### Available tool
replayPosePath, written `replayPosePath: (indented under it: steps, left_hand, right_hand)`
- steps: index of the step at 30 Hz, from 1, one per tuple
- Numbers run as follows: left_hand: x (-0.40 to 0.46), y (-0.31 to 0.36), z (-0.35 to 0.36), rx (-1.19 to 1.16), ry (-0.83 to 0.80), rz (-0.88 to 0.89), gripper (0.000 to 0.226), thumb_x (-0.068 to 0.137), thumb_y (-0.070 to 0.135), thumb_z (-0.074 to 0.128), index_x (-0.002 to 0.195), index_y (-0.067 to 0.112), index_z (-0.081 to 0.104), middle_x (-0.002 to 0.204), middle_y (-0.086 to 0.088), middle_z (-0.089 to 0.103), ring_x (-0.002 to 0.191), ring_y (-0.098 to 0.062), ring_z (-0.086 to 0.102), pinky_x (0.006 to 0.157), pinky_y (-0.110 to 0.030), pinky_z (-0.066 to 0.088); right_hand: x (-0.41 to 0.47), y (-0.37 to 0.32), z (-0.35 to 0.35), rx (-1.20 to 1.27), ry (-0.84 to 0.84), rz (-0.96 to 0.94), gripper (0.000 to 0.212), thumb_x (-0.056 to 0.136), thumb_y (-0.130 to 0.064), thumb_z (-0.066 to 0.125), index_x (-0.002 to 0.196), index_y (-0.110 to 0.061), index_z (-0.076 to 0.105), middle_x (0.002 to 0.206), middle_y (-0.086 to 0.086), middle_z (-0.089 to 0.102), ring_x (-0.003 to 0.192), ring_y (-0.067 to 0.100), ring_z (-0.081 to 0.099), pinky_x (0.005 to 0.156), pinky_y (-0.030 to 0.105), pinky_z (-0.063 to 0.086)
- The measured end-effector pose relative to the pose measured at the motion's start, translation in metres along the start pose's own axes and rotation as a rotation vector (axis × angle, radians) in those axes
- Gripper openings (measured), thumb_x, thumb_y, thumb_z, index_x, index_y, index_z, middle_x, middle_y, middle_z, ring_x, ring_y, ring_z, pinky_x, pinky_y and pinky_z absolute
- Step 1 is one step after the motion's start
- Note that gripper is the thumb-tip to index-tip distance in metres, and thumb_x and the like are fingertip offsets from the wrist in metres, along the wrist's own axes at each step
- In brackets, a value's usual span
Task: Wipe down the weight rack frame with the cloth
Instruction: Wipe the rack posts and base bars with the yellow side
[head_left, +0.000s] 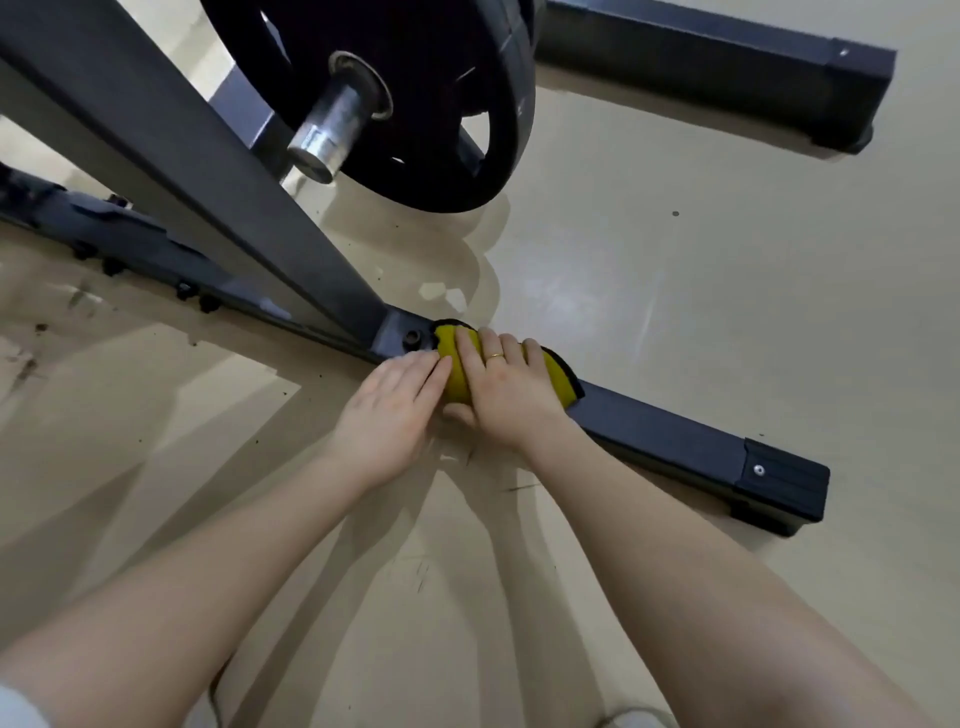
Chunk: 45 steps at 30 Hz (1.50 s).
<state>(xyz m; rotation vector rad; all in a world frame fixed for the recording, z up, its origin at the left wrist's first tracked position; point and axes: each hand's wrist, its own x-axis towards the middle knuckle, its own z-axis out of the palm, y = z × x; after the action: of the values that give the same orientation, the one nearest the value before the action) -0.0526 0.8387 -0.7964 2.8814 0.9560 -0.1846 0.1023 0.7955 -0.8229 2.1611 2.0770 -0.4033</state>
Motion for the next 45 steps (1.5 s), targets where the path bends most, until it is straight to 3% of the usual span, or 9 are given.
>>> replayPosePath:
  steps: [4,9,15,23,27,30,37,40,45]
  left_hand:
    - [0.007,0.002,-0.008,0.048,-0.083,-0.027,0.074,0.071,0.006,0.071,0.139,0.002,0.041,0.146,-0.023,0.036,0.134,-0.038,0.036,0.111,-0.044,0.023]
    - [0.013,0.014,-0.009,0.012,-0.193,-0.144,0.063,0.096,0.011,0.040,0.151,0.015,0.009,0.159,-0.009,-0.002,0.146,-0.025,-0.009,0.117,-0.036,-0.004]
    - [0.018,0.017,-0.018,-0.041,-0.242,-0.218,0.057,0.097,0.021,0.040,0.150,0.020,0.018,0.159,-0.001,0.005,0.146,-0.020,-0.006,0.117,-0.033,0.007]
    - [0.013,-0.003,-0.020,-0.091,-0.269,-0.132,0.058,0.098,0.010,0.035,0.150,0.010,0.011,0.159,-0.003,0.000,0.145,-0.014,-0.010,0.117,-0.028,0.006]
    - [-0.005,-0.015,-0.007,-0.036,-0.086,-0.151,0.075,0.088,0.001,0.047,0.150,0.007,0.005,0.159,-0.008,-0.004,0.146,-0.022,0.000,0.117,-0.031,0.000]
    - [-0.020,-0.027,0.004,0.049,-0.002,-0.163,0.088,0.067,0.001,0.072,0.144,-0.001,0.029,0.152,-0.017,0.028,0.140,-0.031,0.025,0.115,-0.037,0.014]
    - [-0.044,-0.057,0.014,0.048,0.076,-0.135,0.089,0.060,0.001,0.075,0.139,-0.003,0.034,0.147,-0.019,0.036,0.135,-0.027,0.026,0.108,-0.037,0.031]
    - [-0.051,-0.067,0.014,0.006,0.068,-0.169,0.087,0.059,-0.001,0.070,0.138,-0.005,0.033,0.146,-0.023,0.036,0.133,-0.030,0.025,0.104,-0.045,0.034]
    - [-0.059,-0.075,0.014,-0.028,0.012,-0.130,0.087,0.064,0.000,0.068,0.141,-0.004,0.029,0.150,-0.020,0.031,0.136,-0.028,0.022,0.106,-0.046,0.033]
  right_hand:
    - [-0.046,0.059,0.005,0.040,0.001,0.002,0.082,0.085,-0.064,0.008,0.150,-0.016,0.020,0.146,0.012,0.039,0.124,0.034,0.044,0.098,0.041,0.033]
    - [-0.124,0.123,0.019,0.054,-0.071,0.181,0.082,0.090,-0.068,0.009,0.137,-0.012,0.047,0.116,0.009,0.062,0.098,0.032,0.062,0.081,0.040,0.048]
    - [-0.104,0.092,0.014,-0.012,-0.016,0.263,0.068,0.086,-0.053,0.034,0.119,0.001,0.060,0.097,0.018,0.066,0.081,0.036,0.062,0.071,0.043,0.050]
    - [-0.009,-0.012,0.002,0.081,0.022,0.008,0.073,0.098,-0.046,0.035,0.151,-0.010,0.000,0.158,0.019,0.000,0.145,0.035,0.004,0.116,0.047,-0.001]
    - [-0.033,0.026,0.017,0.072,0.186,-0.112,0.063,0.086,-0.027,0.062,0.142,-0.008,0.040,0.147,0.014,0.039,0.133,0.032,0.042,0.108,0.046,0.031]
    - [-0.037,0.027,0.027,0.100,0.278,-0.089,0.050,0.082,-0.011,0.039,0.130,-0.003,0.055,0.135,0.016,0.053,0.120,0.035,0.055,0.096,0.048,0.045]
    - [0.037,-0.064,-0.021,0.816,0.478,0.247,0.044,0.098,-0.017,0.039,0.141,-0.008,0.039,0.136,0.009,0.050,0.123,0.022,0.049,0.103,0.026,0.036]
    - [0.052,-0.097,-0.016,0.606,0.350,0.153,0.058,0.093,-0.013,0.050,0.145,0.000,0.028,0.145,0.020,0.040,0.134,0.031,0.037,0.114,0.037,0.020]
    - [0.034,-0.060,0.016,0.025,0.452,-0.121,0.036,0.086,-0.010,0.042,0.116,-0.003,0.062,0.129,0.017,0.058,0.120,0.034,0.054,0.098,0.043,0.044]
